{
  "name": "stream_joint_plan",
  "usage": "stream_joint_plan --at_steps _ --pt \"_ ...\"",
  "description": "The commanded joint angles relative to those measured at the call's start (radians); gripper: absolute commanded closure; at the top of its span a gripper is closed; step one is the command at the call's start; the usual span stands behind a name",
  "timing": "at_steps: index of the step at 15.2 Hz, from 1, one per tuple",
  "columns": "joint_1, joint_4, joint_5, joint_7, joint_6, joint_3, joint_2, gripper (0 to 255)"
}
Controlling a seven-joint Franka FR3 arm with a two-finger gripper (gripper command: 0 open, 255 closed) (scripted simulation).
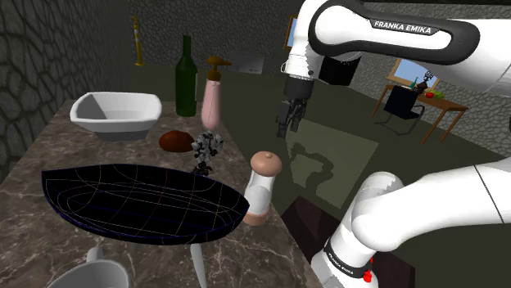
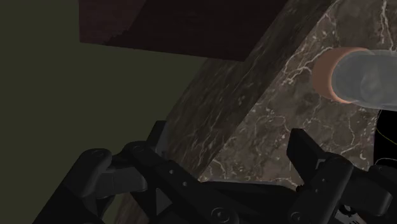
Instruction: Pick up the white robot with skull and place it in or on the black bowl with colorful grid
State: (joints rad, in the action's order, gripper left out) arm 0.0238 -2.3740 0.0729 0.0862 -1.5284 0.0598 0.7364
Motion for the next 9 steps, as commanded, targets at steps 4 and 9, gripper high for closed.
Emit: stream_joint_plan --at_steps 4,9 --pt "0.025 0.042 0.027 -0.060 -0.040 -0.064 -0.057 0" --pt "0.056 0.133 0.048 -0.161 -0.100 -0.166 -0.168 0"
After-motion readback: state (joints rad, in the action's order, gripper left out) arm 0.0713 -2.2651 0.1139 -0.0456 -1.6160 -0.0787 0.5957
